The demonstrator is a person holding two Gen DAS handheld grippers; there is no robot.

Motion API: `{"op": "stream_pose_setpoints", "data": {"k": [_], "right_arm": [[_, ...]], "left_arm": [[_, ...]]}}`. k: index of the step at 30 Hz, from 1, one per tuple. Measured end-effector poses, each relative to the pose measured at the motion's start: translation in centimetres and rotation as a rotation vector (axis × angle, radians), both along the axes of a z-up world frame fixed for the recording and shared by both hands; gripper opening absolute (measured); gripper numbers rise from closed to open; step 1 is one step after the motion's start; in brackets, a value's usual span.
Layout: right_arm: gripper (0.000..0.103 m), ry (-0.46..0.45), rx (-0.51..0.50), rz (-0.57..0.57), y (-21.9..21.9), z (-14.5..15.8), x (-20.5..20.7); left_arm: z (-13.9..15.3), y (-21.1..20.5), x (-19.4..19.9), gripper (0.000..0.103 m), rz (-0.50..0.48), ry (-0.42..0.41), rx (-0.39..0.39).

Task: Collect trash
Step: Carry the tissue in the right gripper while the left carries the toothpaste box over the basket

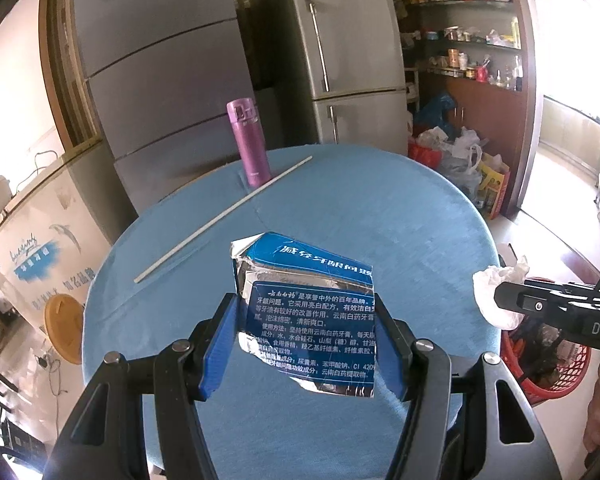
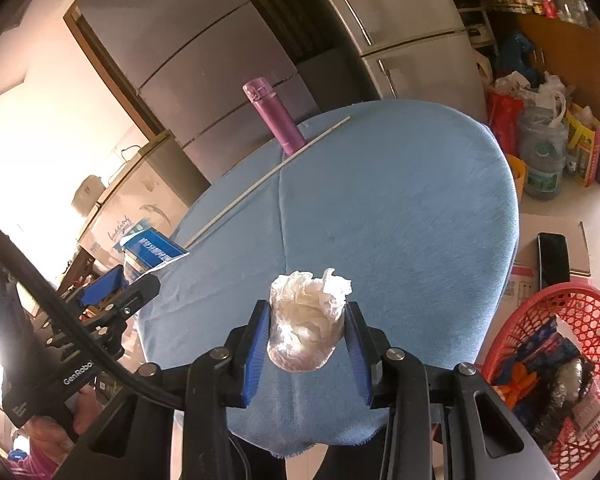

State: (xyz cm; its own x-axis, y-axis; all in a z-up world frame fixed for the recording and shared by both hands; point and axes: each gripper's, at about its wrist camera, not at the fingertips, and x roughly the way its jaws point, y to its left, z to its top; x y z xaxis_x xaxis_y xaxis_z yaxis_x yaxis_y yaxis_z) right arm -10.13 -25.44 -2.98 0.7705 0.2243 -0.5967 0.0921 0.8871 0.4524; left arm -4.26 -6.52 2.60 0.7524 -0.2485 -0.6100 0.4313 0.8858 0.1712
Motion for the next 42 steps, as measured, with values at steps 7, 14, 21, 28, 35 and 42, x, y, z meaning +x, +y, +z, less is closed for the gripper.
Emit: {"op": "stream_pose_setpoints", "data": {"k": [7,14,21,28,35,42], "right_arm": [[0.04,-0.015,0.002,-0.014,-0.6,0.4,-0.8],[0.04,-0.021,0.009,-0.031,-1.4,0.4,-1.4],[0.04,-0.021,0.022,-0.066,-3.1,0.1,-2.2],[0.04,-0.016,0.045,-0.097,-5.1,-0.2,-2.9],[0.04,-0.02,0.065,-0.118,-6.4,-0.4,-3.4],[0.04,-0.026,0.078,-0.139,-7.6,-0.5,-4.1]], "left_arm": [[0.1,-1.1,-0.7,0.064,-0.022,-0.018,0.018],[0.1,-2.1,-1.0,0.064,-0.039,-0.024,0.04],[0.0,-4.0,-1.4,0.064,-0.073,-0.025,0.058],[-0.3,-5.8,-1.9,0.064,-0.102,-0.018,0.078],[-0.3,-7.4,-2.5,0.064,-0.129,-0.019,0.096],[-0.2,-8.9,-3.2,0.064,-0.156,-0.021,0.11]]}}
